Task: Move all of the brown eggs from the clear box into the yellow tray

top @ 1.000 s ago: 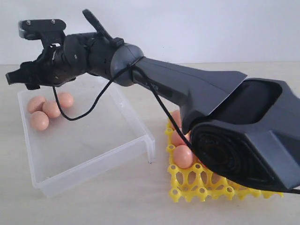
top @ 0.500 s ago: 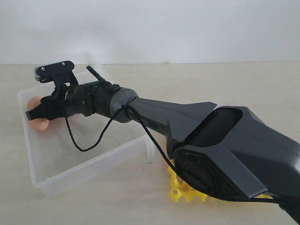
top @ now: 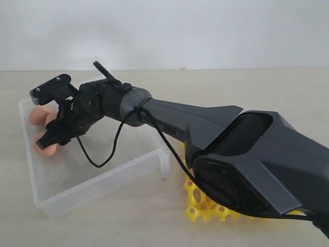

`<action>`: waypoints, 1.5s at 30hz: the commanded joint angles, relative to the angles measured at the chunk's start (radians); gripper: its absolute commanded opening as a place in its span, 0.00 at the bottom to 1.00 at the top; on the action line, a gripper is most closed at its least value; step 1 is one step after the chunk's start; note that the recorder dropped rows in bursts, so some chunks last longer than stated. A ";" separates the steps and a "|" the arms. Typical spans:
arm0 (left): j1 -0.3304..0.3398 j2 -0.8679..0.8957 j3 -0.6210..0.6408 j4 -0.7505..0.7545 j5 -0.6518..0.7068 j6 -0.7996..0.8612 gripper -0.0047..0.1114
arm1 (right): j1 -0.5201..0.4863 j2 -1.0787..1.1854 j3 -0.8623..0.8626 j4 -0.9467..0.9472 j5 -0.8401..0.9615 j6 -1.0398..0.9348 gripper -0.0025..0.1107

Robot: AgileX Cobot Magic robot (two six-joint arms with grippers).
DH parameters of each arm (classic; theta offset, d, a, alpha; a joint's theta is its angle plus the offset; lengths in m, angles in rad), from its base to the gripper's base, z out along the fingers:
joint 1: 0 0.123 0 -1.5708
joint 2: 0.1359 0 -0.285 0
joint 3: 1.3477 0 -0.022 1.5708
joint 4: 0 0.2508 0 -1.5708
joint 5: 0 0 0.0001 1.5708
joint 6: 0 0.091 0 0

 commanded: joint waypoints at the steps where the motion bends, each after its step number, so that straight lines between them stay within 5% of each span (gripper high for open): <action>1: 0.002 -0.003 0.003 0.001 -0.003 -0.002 0.08 | 0.000 -0.028 0.005 0.001 -0.033 0.004 0.66; 12: 0.002 -0.003 0.003 0.001 -0.003 -0.002 0.08 | 0.000 -0.028 0.005 0.001 -0.261 0.312 0.65; 21: 0.002 -0.003 0.003 0.001 -0.003 -0.002 0.08 | -0.002 -0.007 0.005 0.001 -0.369 0.264 0.37; 28: 0.002 -0.003 0.003 0.001 -0.003 -0.002 0.08 | -0.002 -0.005 0.005 0.001 -0.177 0.155 0.53; 35: 0.002 -0.003 0.003 0.001 -0.003 -0.002 0.08 | -0.002 0.009 0.005 0.002 -0.221 0.161 0.52; 45: 0.002 -0.003 0.003 0.001 -0.003 -0.002 0.08 | -0.002 -0.028 0.005 0.000 0.011 -0.011 0.52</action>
